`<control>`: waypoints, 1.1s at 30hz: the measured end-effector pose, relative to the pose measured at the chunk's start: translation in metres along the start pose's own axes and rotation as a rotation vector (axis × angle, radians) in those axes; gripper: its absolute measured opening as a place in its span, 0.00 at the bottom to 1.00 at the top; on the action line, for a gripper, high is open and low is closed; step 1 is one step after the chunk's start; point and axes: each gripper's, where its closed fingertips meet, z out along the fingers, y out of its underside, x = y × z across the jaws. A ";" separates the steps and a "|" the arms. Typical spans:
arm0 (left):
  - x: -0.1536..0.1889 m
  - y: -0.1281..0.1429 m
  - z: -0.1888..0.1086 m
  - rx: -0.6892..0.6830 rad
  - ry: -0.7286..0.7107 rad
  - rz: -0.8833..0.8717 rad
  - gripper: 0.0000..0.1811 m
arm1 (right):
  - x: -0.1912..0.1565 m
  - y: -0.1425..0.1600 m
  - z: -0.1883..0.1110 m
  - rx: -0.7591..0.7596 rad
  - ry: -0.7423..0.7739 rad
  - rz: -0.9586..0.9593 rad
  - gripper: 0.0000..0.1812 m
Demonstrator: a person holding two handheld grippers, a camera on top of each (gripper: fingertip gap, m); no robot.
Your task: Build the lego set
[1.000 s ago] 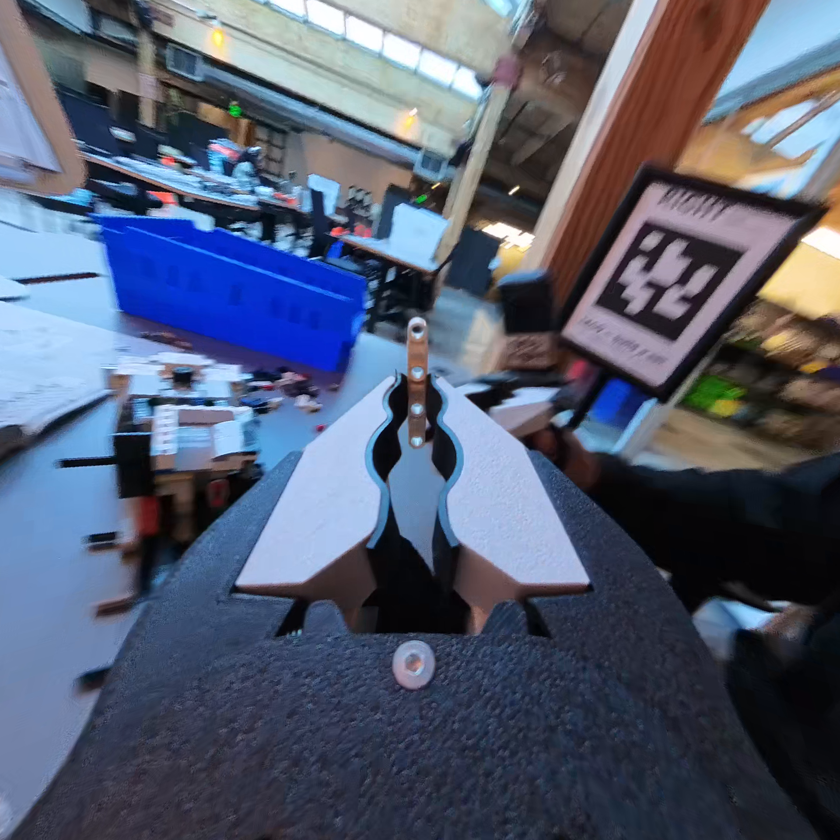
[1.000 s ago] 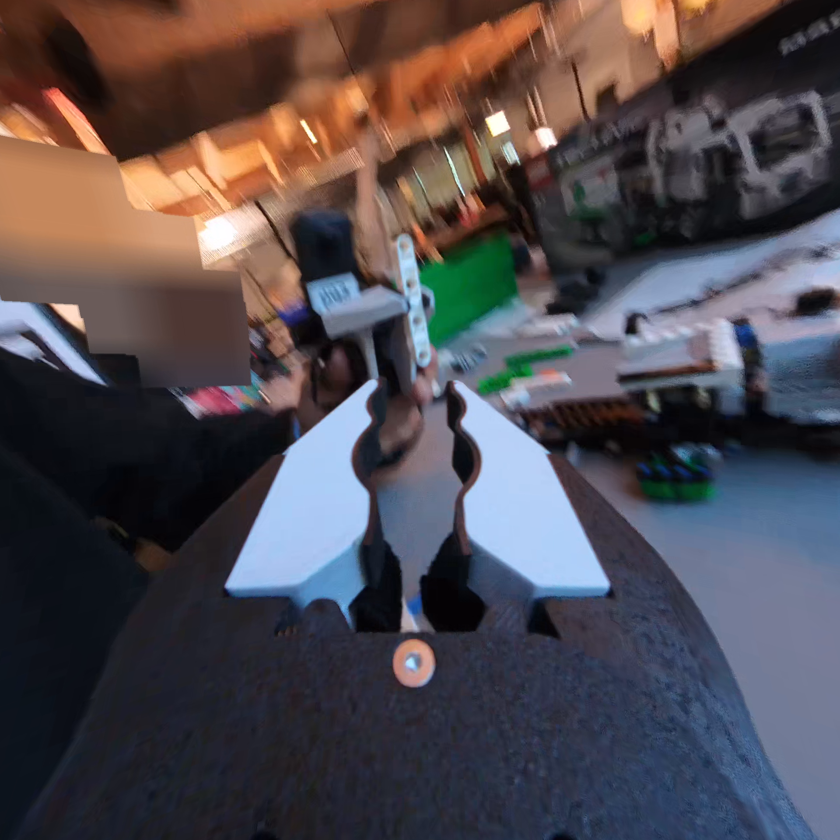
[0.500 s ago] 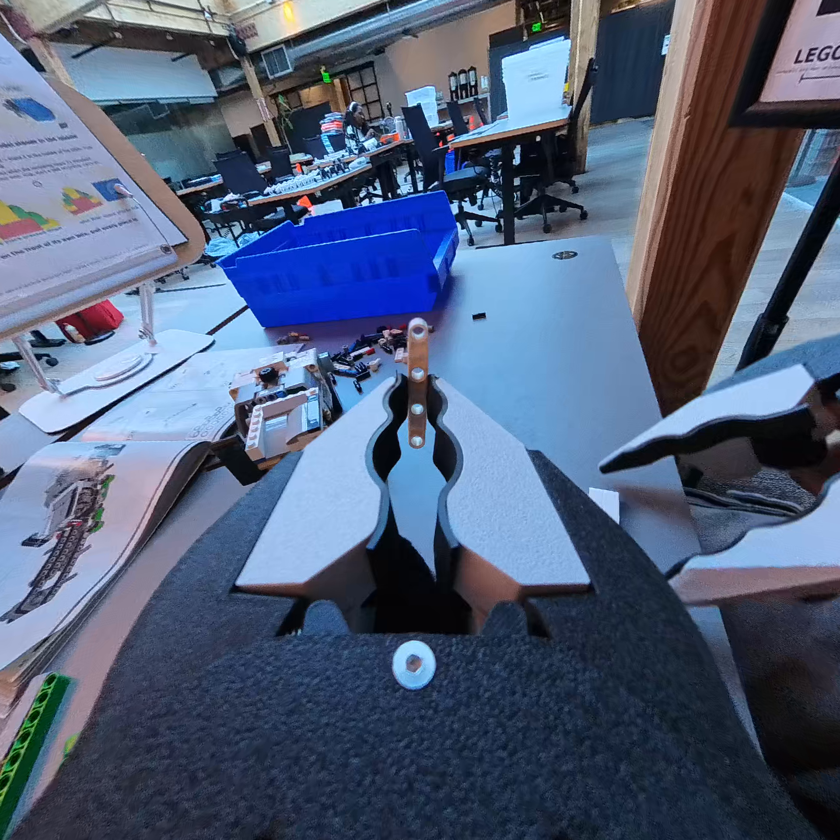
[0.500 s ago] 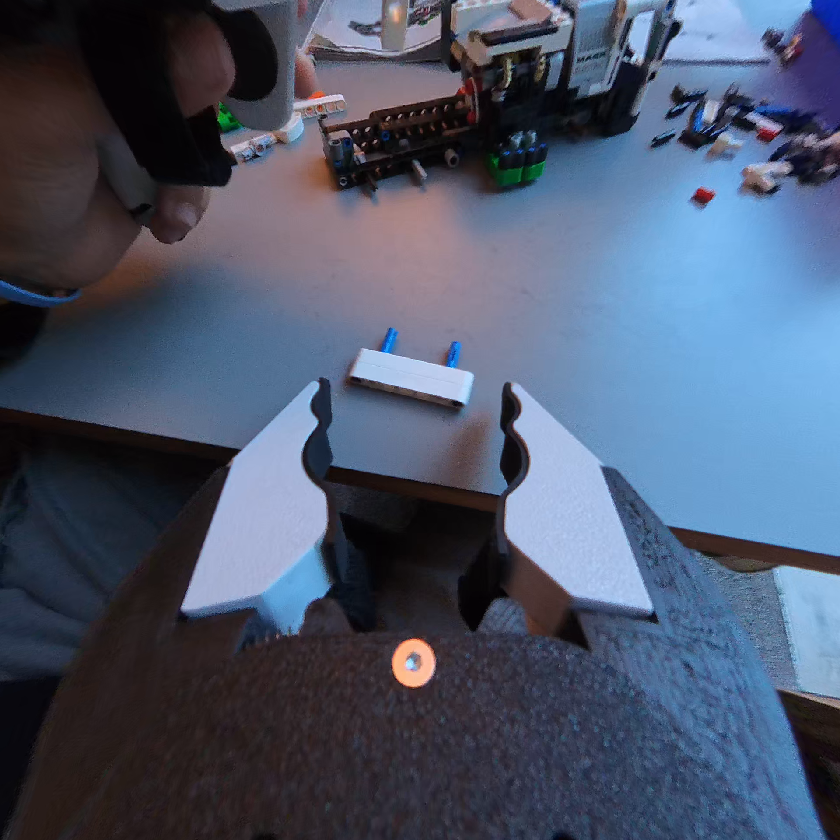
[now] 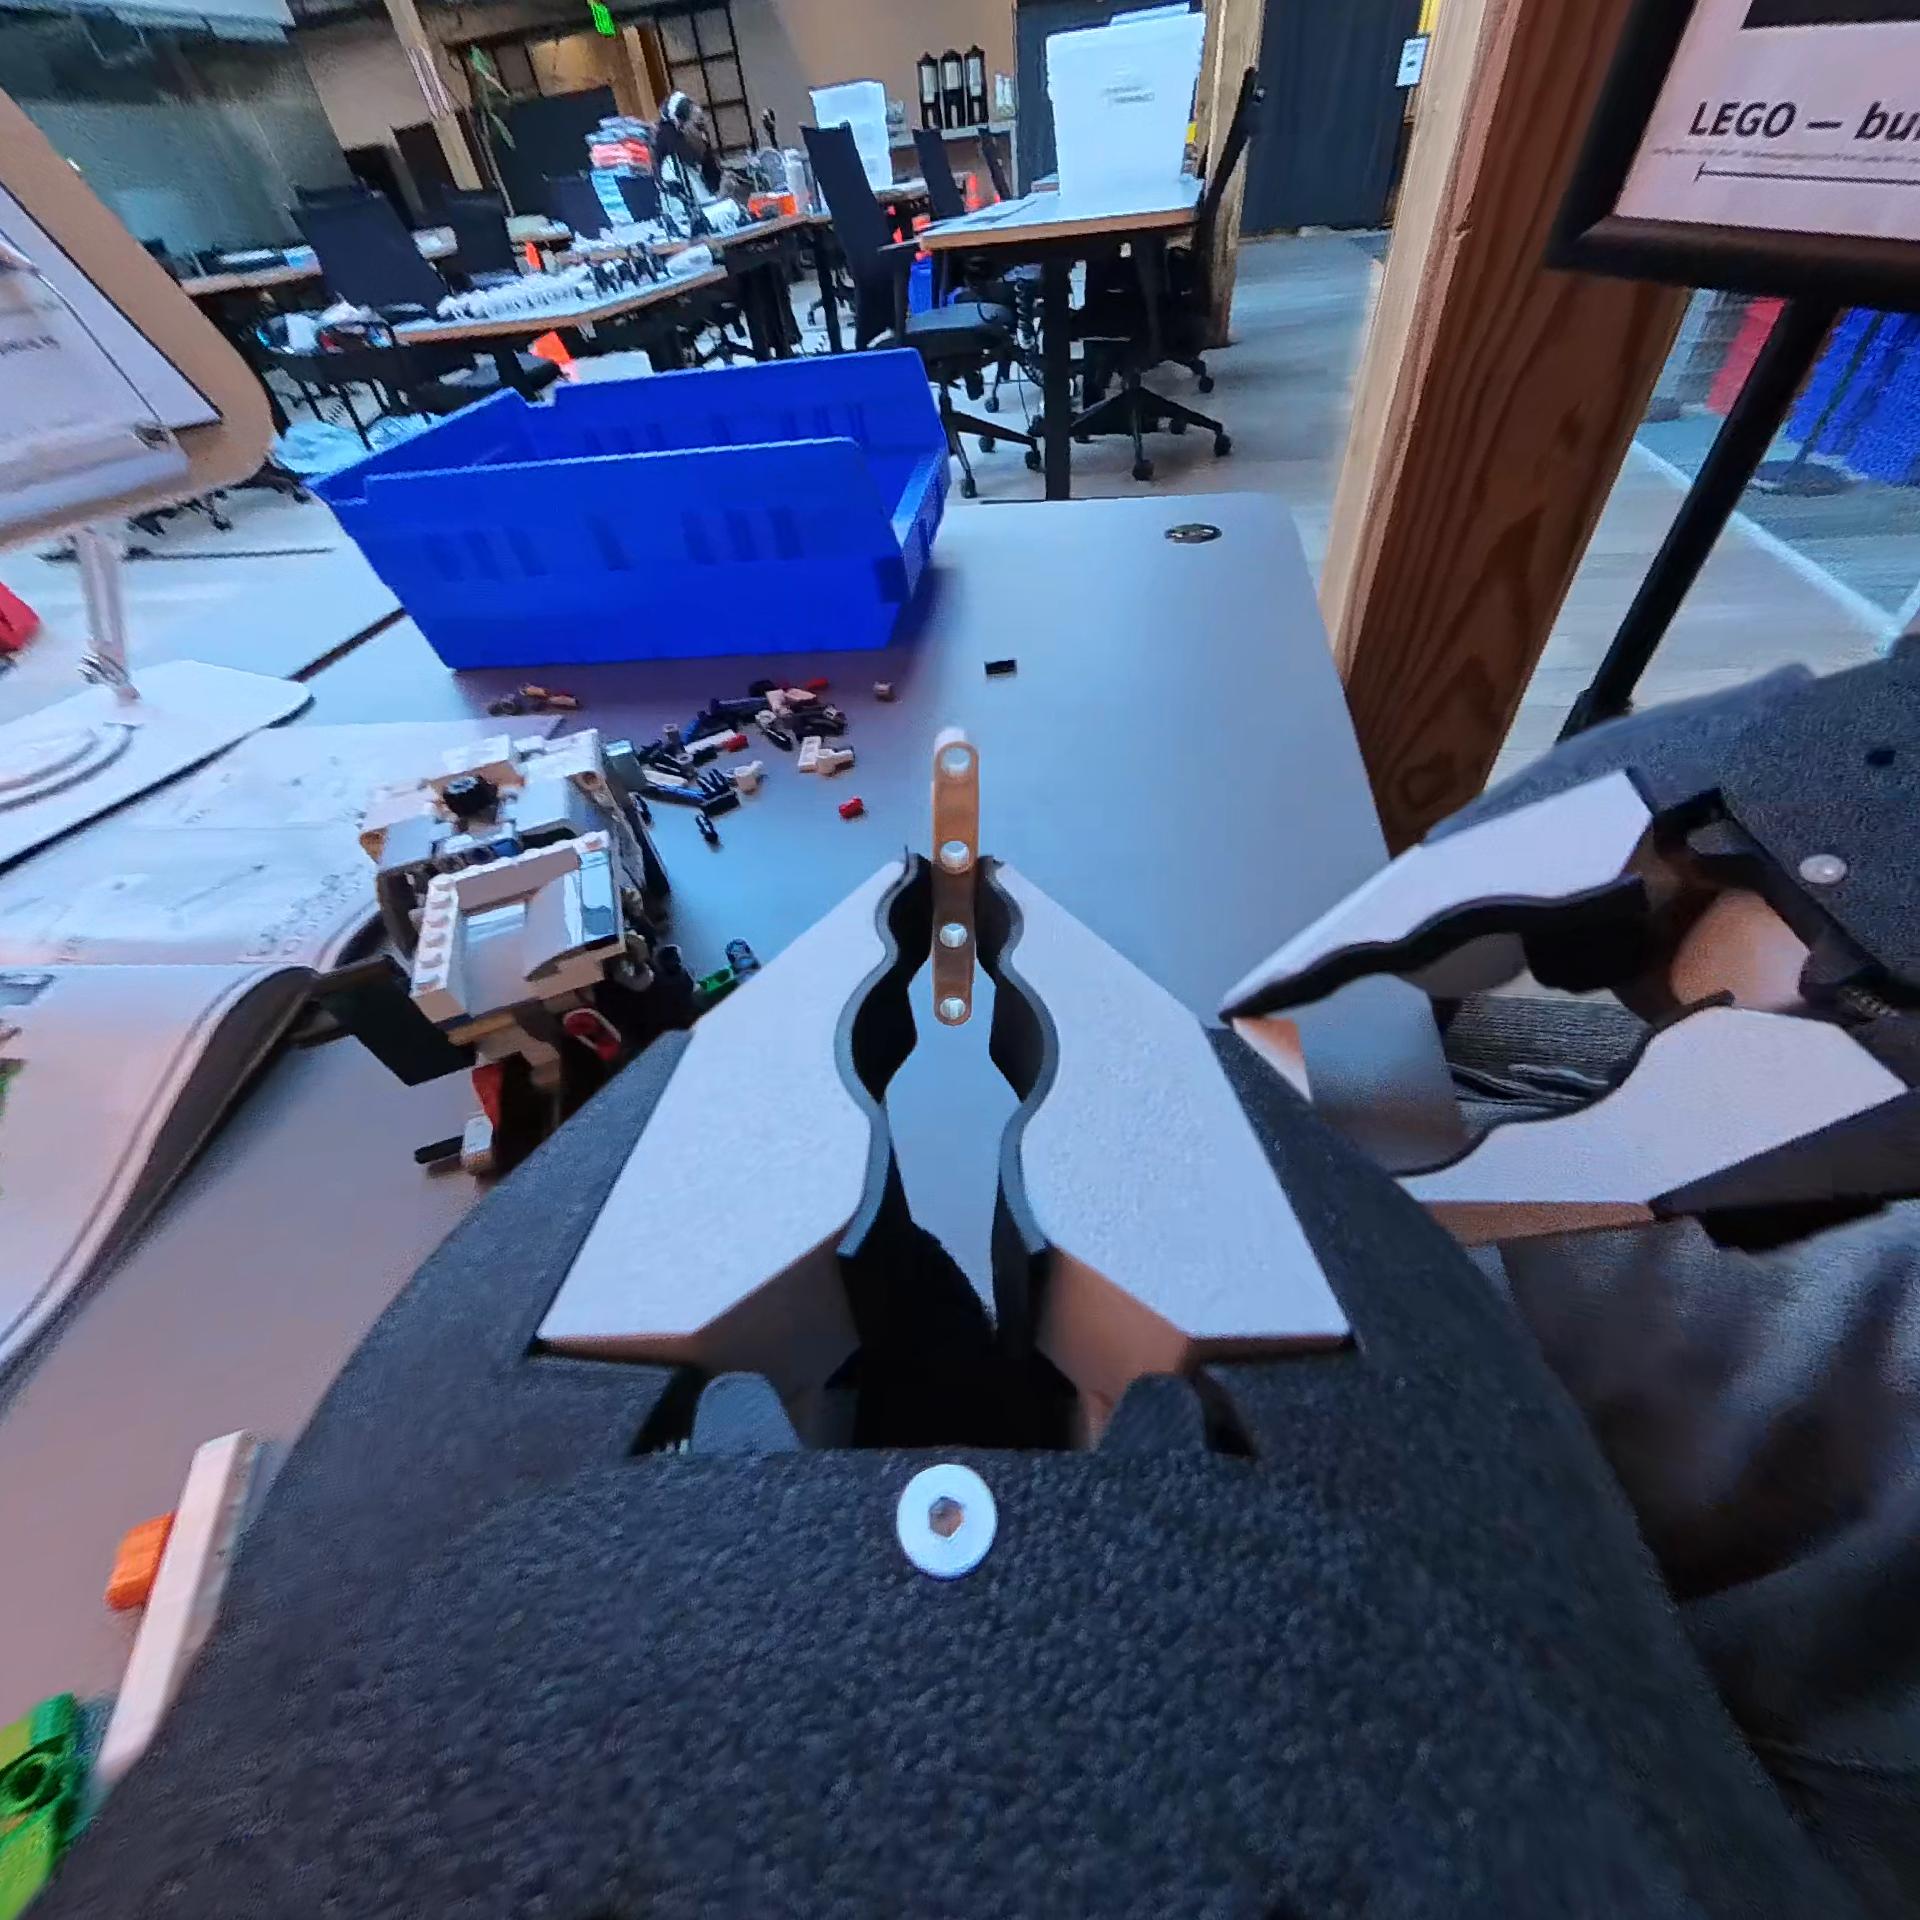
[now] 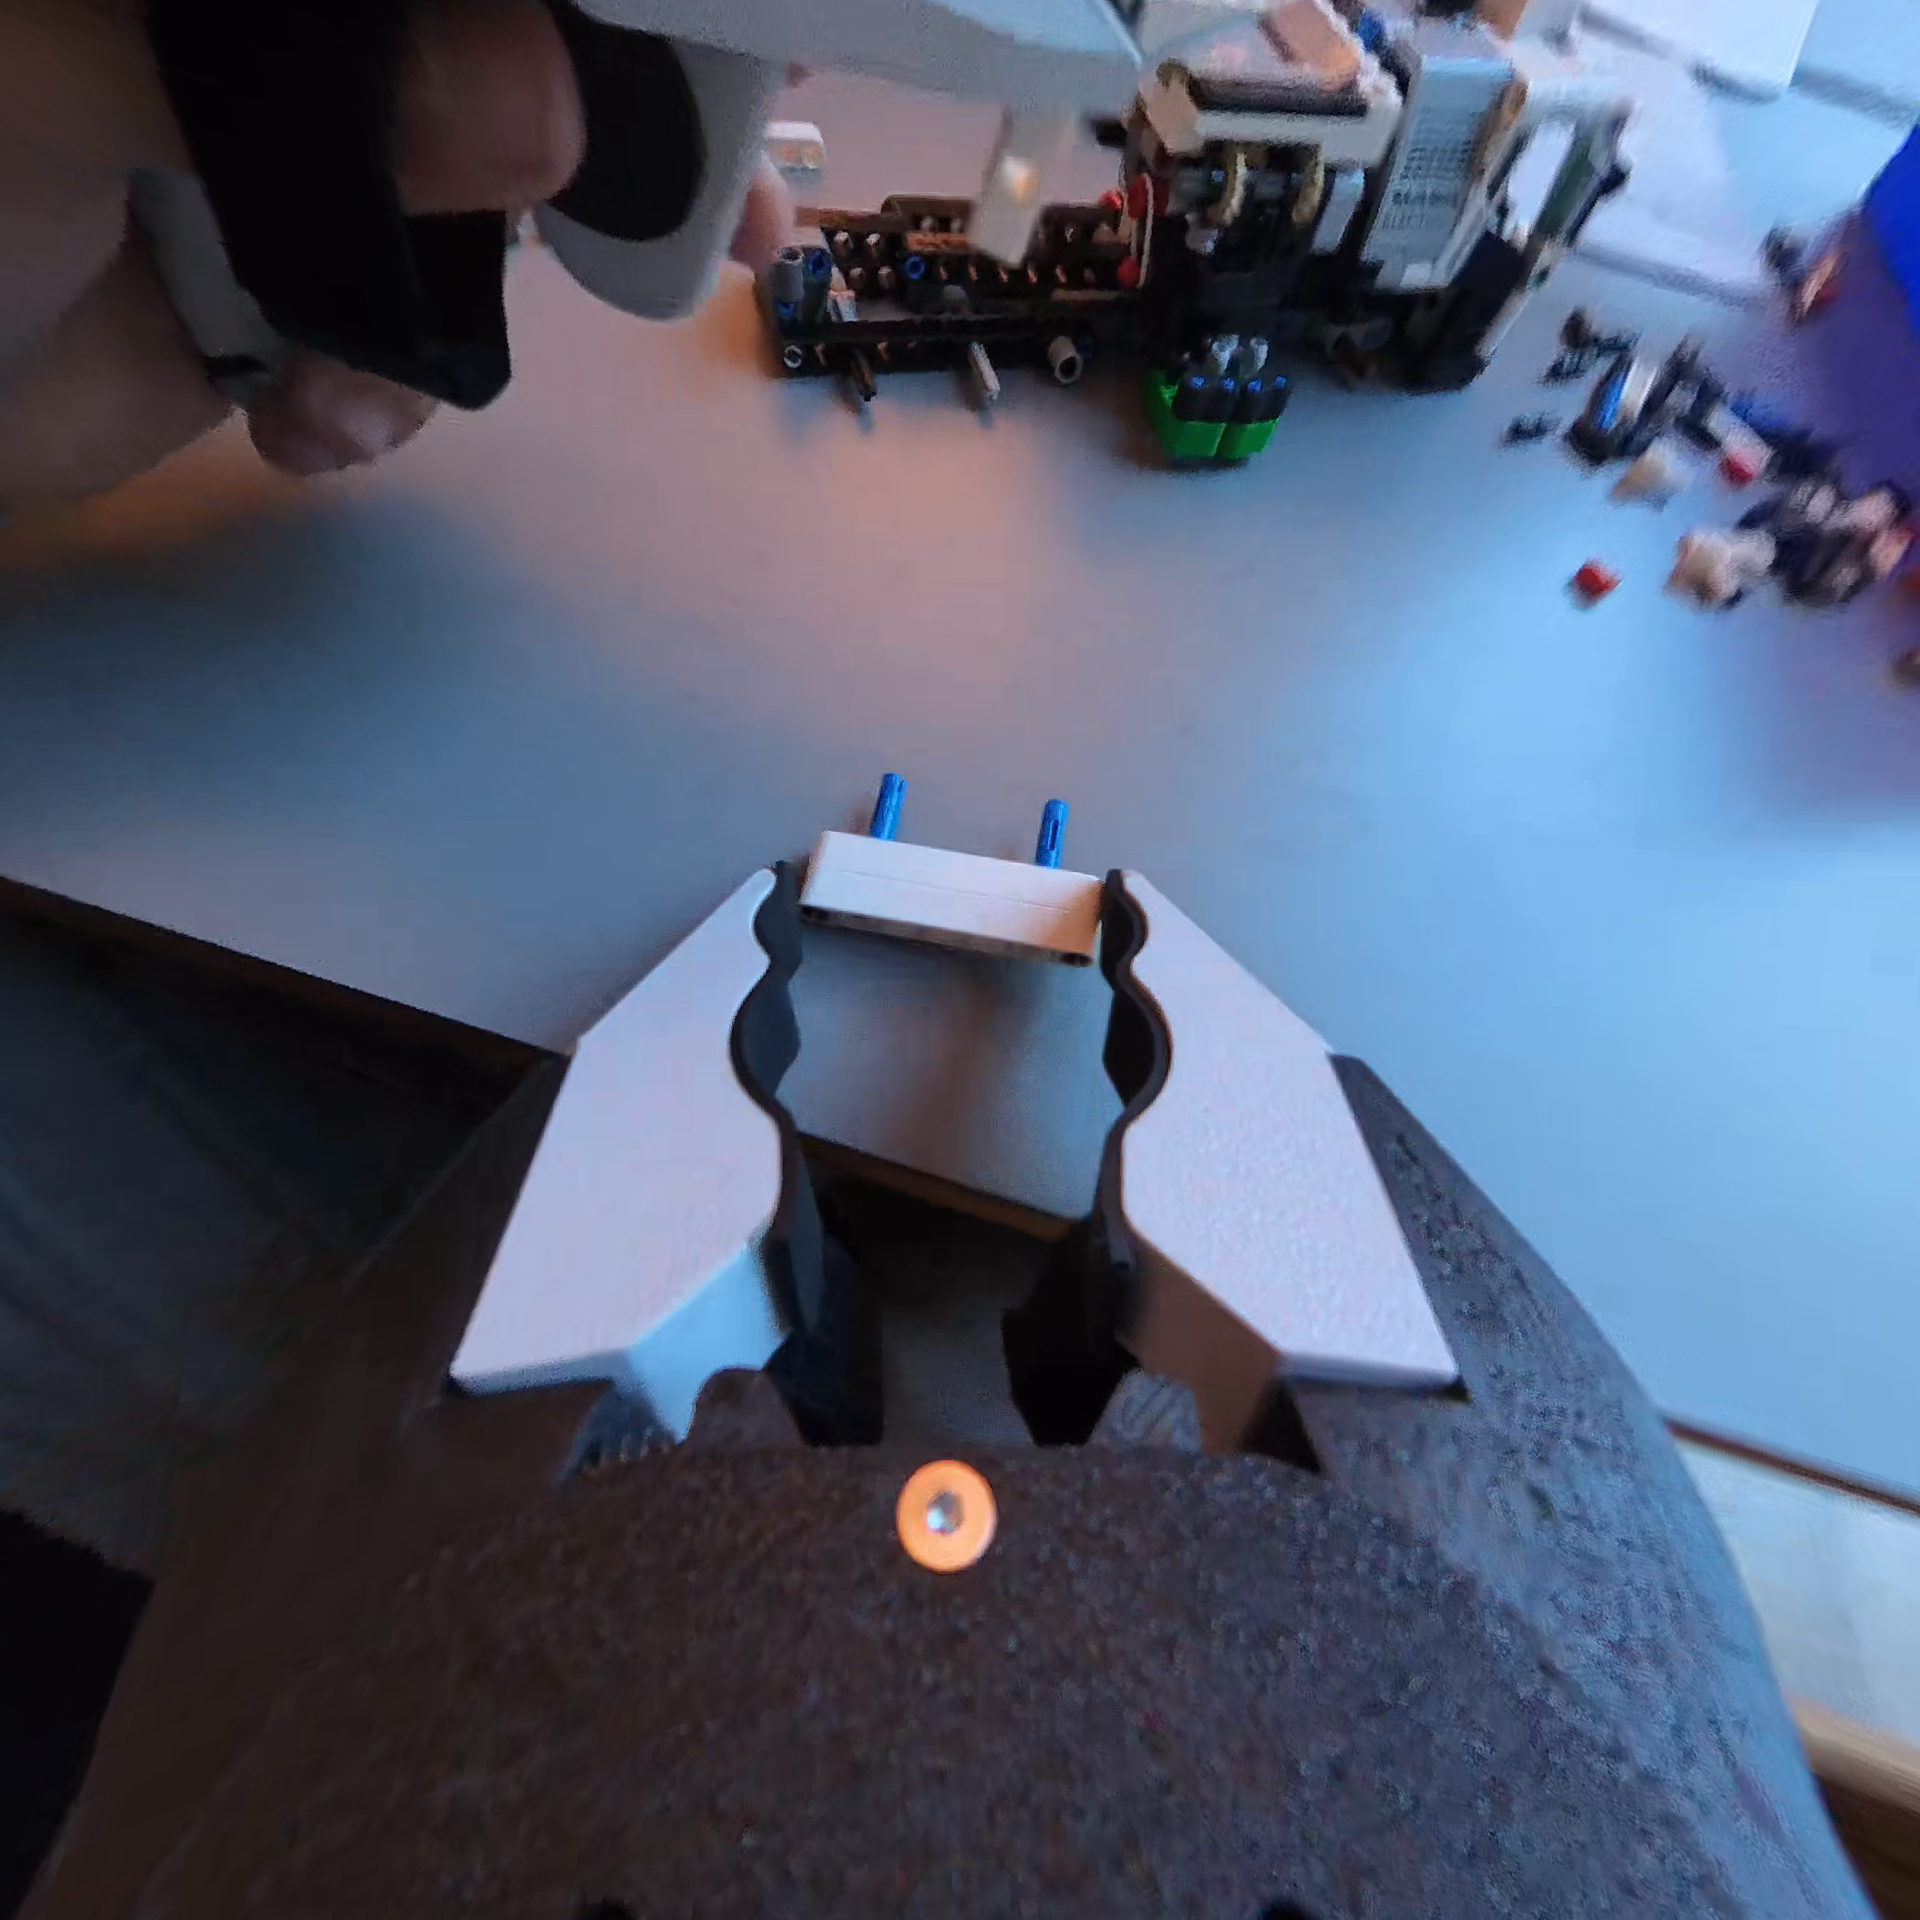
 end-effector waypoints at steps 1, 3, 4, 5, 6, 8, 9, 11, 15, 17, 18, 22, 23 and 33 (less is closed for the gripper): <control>0.001 0.001 0.001 -0.008 0.013 -0.019 0.04 | 0.003 -0.005 -0.001 0.004 0.008 -0.078 0.32; 0.000 0.004 0.002 -0.022 0.034 -0.066 0.04 | 0.008 -0.020 -0.003 0.008 0.026 -0.262 0.32; 0.000 0.006 0.002 -0.033 0.044 -0.089 0.04 | 0.012 -0.030 -0.004 0.009 0.062 -0.378 0.32; 0.000 0.008 0.003 -0.039 0.053 -0.112 0.04 | 0.018 -0.041 -0.005 0.008 0.118 -0.506 0.32; 0.000 0.009 0.003 -0.042 0.060 -0.133 0.04 | 0.018 -0.051 -0.006 0.009 0.144 -0.645 0.32; -0.002 0.011 0.004 -0.053 0.076 -0.183 0.04 | 0.020 -0.065 -0.004 -0.013 0.232 -0.876 0.32; -0.002 0.011 0.004 -0.053 0.087 -0.212 0.04 | 0.022 -0.068 -0.001 -0.042 0.255 -0.947 0.32; -0.004 0.013 0.004 -0.060 0.104 -0.272 0.04 | 0.019 -0.075 0.002 -0.044 0.278 -1.044 0.32; -0.011 0.017 0.003 -0.079 0.084 -0.292 0.04 | 0.017 -0.086 0.004 -0.050 0.308 -1.101 0.32; -0.014 0.018 0.003 -0.092 0.056 -0.260 0.04 | 0.017 -0.088 0.004 -0.053 0.301 -1.078 0.32; -0.013 0.019 0.003 -0.099 0.055 -0.257 0.04 | 0.019 -0.088 0.006 -0.067 0.311 -1.080 0.32; -0.013 0.022 0.004 -0.121 0.028 -0.218 0.04 | 0.020 -0.090 0.012 -0.104 0.330 -1.086 0.32; -0.014 0.024 0.005 -0.128 0.013 -0.204 0.04 | 0.020 -0.089 0.013 -0.116 0.332 -1.086 0.32; -0.025 0.029 0.003 -0.159 -0.065 -0.175 0.04 | 0.020 -0.095 0.024 -0.126 0.365 -1.040 0.32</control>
